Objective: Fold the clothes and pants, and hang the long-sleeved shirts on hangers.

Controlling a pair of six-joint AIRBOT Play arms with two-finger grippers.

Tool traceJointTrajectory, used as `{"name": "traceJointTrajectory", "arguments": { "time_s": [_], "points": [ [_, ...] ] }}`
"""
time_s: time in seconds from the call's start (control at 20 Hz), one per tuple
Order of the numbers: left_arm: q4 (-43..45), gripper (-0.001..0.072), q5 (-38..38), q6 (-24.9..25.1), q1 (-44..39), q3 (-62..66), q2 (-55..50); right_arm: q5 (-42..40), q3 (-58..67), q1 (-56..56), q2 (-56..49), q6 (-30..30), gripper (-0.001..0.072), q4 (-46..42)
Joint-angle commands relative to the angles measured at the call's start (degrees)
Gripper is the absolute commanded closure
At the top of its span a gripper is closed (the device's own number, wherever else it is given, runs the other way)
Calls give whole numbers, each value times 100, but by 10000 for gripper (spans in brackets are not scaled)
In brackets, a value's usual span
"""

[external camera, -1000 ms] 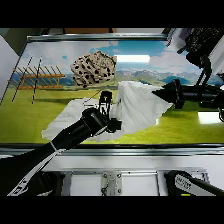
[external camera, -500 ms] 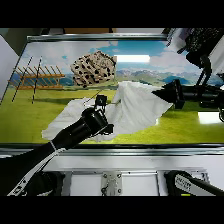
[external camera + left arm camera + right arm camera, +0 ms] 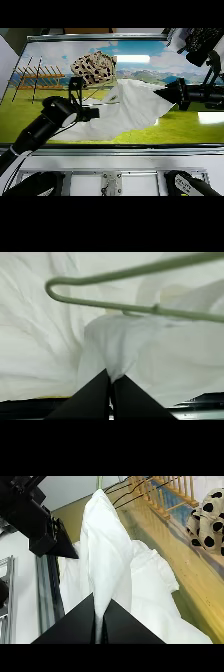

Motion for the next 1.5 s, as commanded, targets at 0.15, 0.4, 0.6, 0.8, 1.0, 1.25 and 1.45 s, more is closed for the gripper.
{"name": "traceJointTrajectory", "arguments": {
  "time_s": [0.15, 0.4, 0.6, 0.8, 1.0, 1.25, 1.45],
  "points": [
    [-308, 698, 243, 625, 804, 0, 278, -94, 4, 0, 643, 535, 708, 4],
    [-520, 698, 426, 800, 1147, 0, 278, -304, 4, 17, 846, 645, 708, 90],
    [-817, 698, 632, 1134, 1036, 0, 278, -643, 4, 83, 916, 640, 708, 651],
    [-861, 698, 616, 1182, 1209, 0, 264, -625, 4, 83, 935, 645, 707, 686],
    [-988, 698, 616, 1421, 1320, 2, 227, -671, 4, 83, 986, 640, 707, 984],
    [-1156, 698, 686, 1620, 1346, 7, 4, -621, 4, 83, 1001, 772, 708, 1029],
    [-1178, 698, 907, 1604, 1440, 7, 129, -588, 4, 87, 1003, 841, 708, 800]
  ]
}}
